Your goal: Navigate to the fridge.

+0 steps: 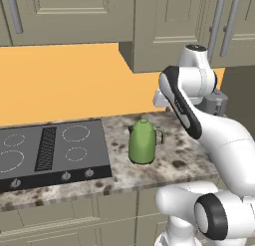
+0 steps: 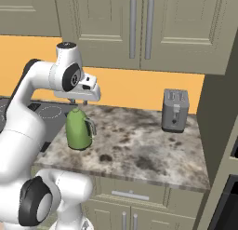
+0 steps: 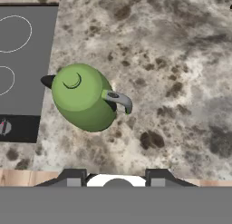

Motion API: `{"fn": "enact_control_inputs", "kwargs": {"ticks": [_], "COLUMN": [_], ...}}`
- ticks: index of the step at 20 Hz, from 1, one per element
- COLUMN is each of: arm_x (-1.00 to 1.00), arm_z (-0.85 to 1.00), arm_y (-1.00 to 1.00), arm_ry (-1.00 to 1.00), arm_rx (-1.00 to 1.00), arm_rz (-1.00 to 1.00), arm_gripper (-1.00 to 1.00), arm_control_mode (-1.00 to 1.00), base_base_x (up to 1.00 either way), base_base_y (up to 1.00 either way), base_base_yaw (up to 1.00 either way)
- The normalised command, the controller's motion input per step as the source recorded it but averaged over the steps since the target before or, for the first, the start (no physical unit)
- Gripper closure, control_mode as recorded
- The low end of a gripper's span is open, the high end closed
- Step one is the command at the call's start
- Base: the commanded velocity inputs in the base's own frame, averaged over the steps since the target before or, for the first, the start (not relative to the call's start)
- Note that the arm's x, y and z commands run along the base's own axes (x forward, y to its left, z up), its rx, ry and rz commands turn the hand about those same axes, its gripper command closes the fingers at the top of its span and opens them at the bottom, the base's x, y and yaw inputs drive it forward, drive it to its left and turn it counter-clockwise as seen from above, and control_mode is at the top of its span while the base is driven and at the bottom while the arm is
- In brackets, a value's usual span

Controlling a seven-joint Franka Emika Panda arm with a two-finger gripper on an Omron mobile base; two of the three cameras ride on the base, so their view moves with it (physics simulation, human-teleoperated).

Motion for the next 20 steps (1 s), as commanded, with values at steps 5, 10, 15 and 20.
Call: {"fn": "enact_control_inputs", "kwargs": {"ticks": [5,10,15,20], "arm_x": [-0.26,-0.4,0.0,0.0], "arm_z": [-0.02,-0.04,0.0,0.0], "arm_y": [-0.01,0.0,0.0,0.0], "arm_ry": [-0.05,-0.02,0.0,0.0], "arm_rx": [0.0,0.0,0.0,0.0], "arm_rz": [0.0,0.0,0.0,0.0], "arm_gripper": [-1.0,-1.0,-1.0,-1.0], "arm_control_mode": [-1.0,-1.0,1.0,1.0], "base_base_x": [0.0,0.0,-0.84,-0.94], "base_base_y": [0.0,0.0,0.0,0.0], "base_base_yaw": [0.0,0.0,0.03,0.35]}}
